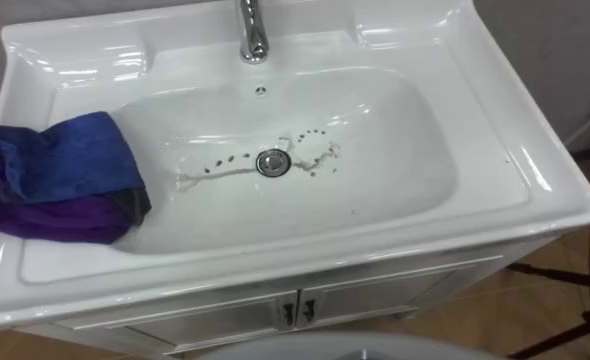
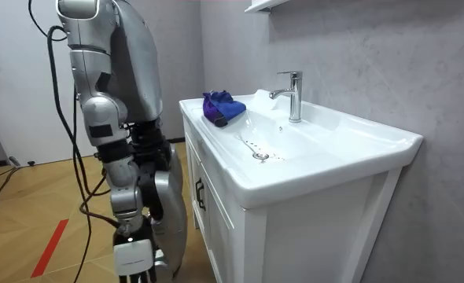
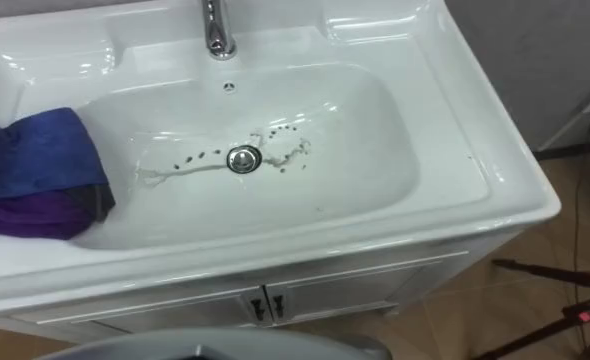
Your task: Wipe basin
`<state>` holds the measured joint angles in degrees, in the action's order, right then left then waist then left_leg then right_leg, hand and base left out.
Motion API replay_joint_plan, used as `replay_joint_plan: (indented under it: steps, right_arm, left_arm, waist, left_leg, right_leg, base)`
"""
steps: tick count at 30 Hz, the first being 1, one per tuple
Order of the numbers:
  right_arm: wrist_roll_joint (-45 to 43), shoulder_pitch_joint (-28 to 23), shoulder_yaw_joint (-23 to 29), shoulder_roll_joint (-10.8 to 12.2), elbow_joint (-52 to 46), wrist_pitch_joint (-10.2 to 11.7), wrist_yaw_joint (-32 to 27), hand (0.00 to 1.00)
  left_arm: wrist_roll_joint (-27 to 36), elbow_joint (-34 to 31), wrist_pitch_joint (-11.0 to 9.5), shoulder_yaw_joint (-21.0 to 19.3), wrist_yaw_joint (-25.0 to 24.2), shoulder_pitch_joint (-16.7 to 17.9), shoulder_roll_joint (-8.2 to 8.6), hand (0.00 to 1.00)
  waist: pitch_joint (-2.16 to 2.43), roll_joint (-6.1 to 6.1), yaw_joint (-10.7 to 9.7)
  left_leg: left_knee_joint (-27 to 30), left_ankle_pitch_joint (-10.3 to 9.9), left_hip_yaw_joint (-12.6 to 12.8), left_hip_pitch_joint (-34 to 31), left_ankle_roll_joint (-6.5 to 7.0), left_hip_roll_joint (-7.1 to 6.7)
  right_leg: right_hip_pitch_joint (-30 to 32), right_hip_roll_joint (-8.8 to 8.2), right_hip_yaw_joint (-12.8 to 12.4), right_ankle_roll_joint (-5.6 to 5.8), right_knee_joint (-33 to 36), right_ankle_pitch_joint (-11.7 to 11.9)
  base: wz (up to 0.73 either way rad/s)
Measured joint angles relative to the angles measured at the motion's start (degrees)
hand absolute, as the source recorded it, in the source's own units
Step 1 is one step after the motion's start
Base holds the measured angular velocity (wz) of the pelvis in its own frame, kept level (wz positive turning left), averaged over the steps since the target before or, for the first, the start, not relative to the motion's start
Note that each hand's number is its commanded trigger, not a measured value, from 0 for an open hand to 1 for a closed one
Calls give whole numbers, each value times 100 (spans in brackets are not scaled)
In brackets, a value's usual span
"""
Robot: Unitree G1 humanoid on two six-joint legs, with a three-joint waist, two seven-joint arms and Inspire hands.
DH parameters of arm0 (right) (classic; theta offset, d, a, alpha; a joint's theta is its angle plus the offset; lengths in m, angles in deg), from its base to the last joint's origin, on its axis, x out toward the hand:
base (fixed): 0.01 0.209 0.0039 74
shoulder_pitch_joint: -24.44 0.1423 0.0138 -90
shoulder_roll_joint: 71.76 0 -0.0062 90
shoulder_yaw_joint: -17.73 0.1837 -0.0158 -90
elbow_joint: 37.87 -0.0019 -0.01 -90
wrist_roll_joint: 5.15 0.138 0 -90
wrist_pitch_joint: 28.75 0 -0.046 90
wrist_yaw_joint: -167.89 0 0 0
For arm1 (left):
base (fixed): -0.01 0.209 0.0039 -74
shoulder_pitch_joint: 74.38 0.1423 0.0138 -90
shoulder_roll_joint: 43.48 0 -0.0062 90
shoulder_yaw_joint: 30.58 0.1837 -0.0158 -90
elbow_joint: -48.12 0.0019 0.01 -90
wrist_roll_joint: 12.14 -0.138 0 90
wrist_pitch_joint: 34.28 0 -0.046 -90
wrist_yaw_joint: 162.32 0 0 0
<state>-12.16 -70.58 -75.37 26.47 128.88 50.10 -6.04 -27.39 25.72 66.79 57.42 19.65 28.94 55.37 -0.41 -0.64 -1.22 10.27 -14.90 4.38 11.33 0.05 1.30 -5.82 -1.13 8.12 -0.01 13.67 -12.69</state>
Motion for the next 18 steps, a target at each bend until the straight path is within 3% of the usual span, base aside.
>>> replay_joint_plan:
  steps: [18]
  right_arm:
    - [319, 6, -18, -1, 133, 112, -51, 0]
  left_arm:
    - [9, 0, -4, -4, 1, 75, 4, 0]
  waist:
    - [-4, -25, 34]
  left_leg:
    - [61, 0, -155, -75, 0, -15]
  right_leg:
    - [-31, -64, 177, -4, 4, -48]
  base:
    - [4]
